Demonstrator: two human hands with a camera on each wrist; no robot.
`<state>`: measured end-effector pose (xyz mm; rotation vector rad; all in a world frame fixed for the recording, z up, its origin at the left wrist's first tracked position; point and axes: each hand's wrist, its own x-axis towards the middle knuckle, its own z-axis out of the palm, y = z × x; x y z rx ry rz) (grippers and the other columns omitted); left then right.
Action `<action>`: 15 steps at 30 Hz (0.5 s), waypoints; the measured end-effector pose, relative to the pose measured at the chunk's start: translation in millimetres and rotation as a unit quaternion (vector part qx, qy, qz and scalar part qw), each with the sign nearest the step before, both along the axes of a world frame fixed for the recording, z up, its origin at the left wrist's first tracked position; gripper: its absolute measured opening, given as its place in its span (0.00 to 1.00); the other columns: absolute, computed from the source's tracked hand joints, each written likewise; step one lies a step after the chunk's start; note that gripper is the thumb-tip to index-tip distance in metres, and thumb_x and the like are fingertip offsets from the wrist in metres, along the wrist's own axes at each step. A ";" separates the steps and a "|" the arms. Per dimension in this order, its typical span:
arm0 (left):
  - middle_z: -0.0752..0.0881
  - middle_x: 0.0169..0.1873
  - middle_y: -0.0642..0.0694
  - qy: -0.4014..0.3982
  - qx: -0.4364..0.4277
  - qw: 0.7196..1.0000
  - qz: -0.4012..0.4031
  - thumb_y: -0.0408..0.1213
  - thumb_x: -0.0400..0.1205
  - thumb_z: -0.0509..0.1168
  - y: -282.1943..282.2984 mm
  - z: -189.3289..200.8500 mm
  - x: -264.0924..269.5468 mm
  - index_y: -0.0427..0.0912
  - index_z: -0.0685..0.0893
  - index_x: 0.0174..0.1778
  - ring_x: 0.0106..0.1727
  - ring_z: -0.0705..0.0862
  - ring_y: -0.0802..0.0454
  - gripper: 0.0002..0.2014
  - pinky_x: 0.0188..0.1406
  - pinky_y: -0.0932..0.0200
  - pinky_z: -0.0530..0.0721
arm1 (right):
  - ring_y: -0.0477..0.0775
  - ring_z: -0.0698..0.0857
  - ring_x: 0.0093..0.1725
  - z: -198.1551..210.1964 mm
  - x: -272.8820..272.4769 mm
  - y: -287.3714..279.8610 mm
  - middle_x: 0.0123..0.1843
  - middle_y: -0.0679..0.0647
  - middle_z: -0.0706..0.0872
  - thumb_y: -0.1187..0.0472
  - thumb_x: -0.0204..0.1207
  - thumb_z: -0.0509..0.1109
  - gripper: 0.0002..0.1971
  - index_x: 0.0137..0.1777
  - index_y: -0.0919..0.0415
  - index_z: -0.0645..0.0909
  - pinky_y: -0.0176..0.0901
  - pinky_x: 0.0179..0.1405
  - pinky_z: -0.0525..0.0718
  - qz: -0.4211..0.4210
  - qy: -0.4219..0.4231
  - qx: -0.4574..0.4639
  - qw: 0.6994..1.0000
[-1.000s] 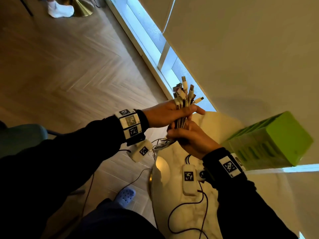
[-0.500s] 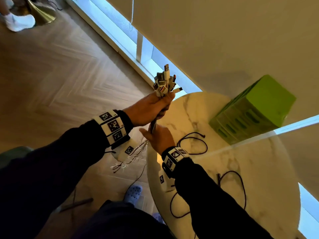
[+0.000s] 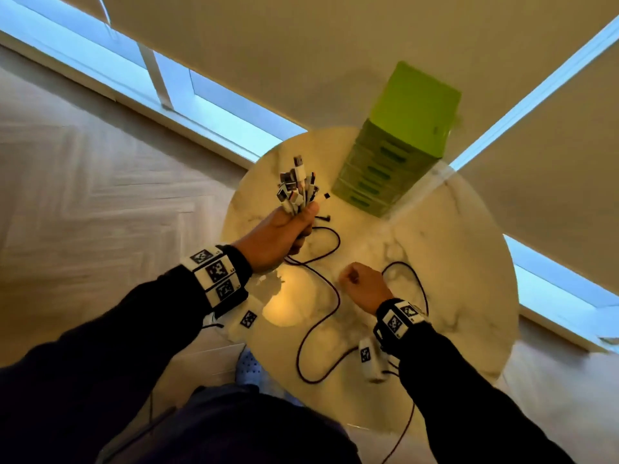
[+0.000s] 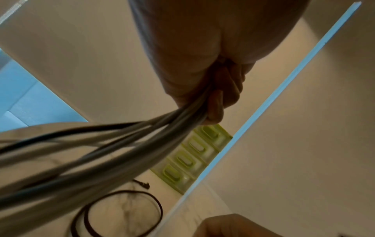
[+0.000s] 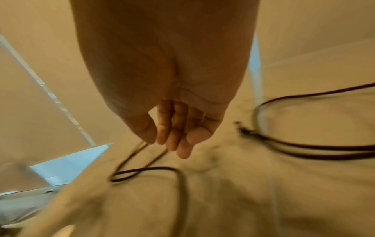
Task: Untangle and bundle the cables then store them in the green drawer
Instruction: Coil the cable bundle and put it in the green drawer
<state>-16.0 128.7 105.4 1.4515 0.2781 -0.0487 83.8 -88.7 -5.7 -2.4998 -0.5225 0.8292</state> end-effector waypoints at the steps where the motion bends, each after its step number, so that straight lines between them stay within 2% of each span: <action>1: 0.65 0.28 0.54 0.005 0.003 1.000 -0.015 0.46 0.93 0.53 -9.9 -4.2 5.5 0.46 0.67 0.38 0.29 0.60 0.55 0.17 0.30 0.54 0.59 | 0.64 0.85 0.51 -6.7 6.1 -23.1 0.47 0.60 0.87 0.58 0.84 0.66 0.10 0.50 0.67 0.81 0.51 0.47 0.79 -0.014 -0.019 -0.037 0.999; 3: 0.66 0.29 0.53 0.013 0.018 0.999 -0.037 0.47 0.93 0.53 -25.5 -11.5 11.8 0.44 0.69 0.41 0.29 0.62 0.54 0.16 0.30 0.54 0.61 | 0.68 0.82 0.56 -16.4 10.7 -59.2 0.51 0.61 0.82 0.56 0.84 0.65 0.11 0.54 0.66 0.79 0.51 0.47 0.76 -0.026 -0.034 -0.123 0.991; 6: 0.65 0.29 0.52 0.021 0.029 0.998 -0.051 0.47 0.93 0.53 -39.9 -20.0 14.6 0.46 0.68 0.40 0.29 0.61 0.54 0.16 0.28 0.57 0.63 | 0.66 0.81 0.62 -25.1 7.2 -94.3 0.60 0.59 0.81 0.46 0.83 0.66 0.17 0.59 0.60 0.79 0.56 0.57 0.80 -0.008 -0.057 -0.239 0.969; 8: 0.66 0.28 0.53 0.029 0.017 0.998 -0.047 0.50 0.92 0.55 -46.3 -25.7 15.5 0.49 0.70 0.39 0.29 0.62 0.54 0.16 0.29 0.55 0.62 | 0.65 0.81 0.64 -32.5 3.6 -107.0 0.61 0.58 0.81 0.46 0.84 0.65 0.16 0.59 0.58 0.79 0.57 0.60 0.79 0.006 -0.077 -0.248 0.966; 11: 0.66 0.28 0.52 0.036 0.021 0.998 -0.042 0.59 0.85 0.59 -52.3 -30.9 16.5 0.57 0.74 0.32 0.28 0.62 0.54 0.17 0.29 0.55 0.61 | 0.65 0.79 0.65 -41.0 -2.0 -111.5 0.64 0.59 0.80 0.51 0.87 0.62 0.13 0.61 0.59 0.78 0.57 0.61 0.77 0.014 -0.090 -0.226 0.970; 15: 0.67 0.27 0.52 0.058 0.006 0.998 -0.023 0.57 0.85 0.58 -61.4 -33.9 18.3 0.57 0.75 0.29 0.27 0.63 0.55 0.18 0.27 0.59 0.64 | 0.67 0.79 0.65 -43.3 0.4 -110.4 0.65 0.62 0.79 0.58 0.88 0.57 0.12 0.66 0.63 0.74 0.58 0.60 0.76 0.069 -0.116 -0.226 0.965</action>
